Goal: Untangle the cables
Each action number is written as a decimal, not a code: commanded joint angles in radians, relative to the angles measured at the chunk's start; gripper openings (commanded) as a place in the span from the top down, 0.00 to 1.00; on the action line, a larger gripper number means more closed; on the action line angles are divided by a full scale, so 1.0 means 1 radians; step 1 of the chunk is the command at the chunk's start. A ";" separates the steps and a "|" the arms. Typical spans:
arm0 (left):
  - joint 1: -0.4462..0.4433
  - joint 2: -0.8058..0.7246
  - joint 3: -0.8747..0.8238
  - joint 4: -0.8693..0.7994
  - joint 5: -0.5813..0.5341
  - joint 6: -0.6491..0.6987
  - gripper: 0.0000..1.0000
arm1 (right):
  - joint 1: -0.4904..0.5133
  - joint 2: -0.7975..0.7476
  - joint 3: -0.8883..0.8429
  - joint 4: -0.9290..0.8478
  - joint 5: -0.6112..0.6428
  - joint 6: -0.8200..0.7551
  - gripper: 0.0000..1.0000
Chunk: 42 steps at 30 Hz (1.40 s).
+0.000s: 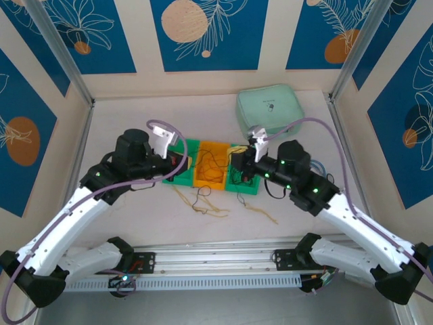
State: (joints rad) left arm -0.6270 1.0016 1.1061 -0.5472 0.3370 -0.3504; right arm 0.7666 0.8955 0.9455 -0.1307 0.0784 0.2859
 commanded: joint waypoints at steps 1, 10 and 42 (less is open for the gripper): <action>-0.008 -0.005 -0.043 0.017 -0.006 -0.003 1.00 | 0.006 -0.013 0.069 -0.124 -0.003 -0.037 1.00; -0.007 0.020 -0.106 0.068 0.016 -0.011 1.00 | 0.007 0.011 0.183 -0.133 -0.052 -0.034 1.00; -0.095 0.013 -0.734 0.879 0.231 -0.079 0.31 | 0.011 0.101 0.406 -0.163 -0.149 0.132 1.00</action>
State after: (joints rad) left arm -0.7036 1.0325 0.4103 0.1459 0.5816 -0.4610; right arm 0.7673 0.9920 1.3121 -0.3347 -0.0441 0.3901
